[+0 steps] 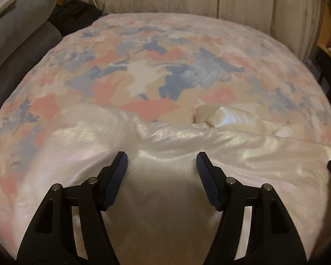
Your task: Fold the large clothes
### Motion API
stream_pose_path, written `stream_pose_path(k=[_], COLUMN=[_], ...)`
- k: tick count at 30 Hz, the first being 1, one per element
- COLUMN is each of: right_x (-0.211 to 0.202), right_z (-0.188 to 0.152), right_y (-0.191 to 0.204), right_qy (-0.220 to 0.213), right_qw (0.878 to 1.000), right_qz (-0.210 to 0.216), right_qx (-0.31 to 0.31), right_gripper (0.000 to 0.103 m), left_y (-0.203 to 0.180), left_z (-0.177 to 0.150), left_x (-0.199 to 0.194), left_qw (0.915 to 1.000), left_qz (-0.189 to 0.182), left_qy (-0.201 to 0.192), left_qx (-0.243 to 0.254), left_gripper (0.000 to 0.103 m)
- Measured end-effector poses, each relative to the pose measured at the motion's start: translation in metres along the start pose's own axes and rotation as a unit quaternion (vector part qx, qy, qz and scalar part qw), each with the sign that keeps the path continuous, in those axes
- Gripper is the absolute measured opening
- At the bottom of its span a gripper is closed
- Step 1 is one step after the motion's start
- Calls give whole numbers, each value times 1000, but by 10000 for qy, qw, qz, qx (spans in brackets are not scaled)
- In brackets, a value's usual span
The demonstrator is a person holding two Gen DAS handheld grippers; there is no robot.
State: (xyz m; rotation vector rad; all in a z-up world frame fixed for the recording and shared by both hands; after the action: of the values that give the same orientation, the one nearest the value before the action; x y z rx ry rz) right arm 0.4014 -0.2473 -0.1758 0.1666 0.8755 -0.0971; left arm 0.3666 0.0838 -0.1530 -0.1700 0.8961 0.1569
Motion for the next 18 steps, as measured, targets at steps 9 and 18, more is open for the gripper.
stream_pose_path(k=[9, 18], right_x=[-100, -195], right_z=[-41, -114], right_y=[34, 80], right_qy=[-342, -492], right_qw=[9978, 9916], right_qz=[499, 1069], right_qx=[-278, -537], right_gripper=[19, 19], left_y=[15, 31], left_z=[-53, -130], left_x=[-124, -192], left_qw=[9977, 9968], left_qz=[-329, -785], left_qy=[-393, -19], left_qx=[449, 132], left_gripper=[63, 63])
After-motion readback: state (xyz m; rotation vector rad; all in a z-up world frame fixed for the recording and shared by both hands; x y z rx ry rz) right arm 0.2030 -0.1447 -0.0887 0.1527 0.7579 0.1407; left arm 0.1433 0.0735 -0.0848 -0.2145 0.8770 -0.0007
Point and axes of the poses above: each gripper's, at about its wrist camera, not at the fingertips, and x roughly the way its jaws point, y to its left, z to its top, the point moved 3 cm from there along x, roughly the way its jaws point, and after that the axes turned 4 degrees about -z, right-handed, at the moved point
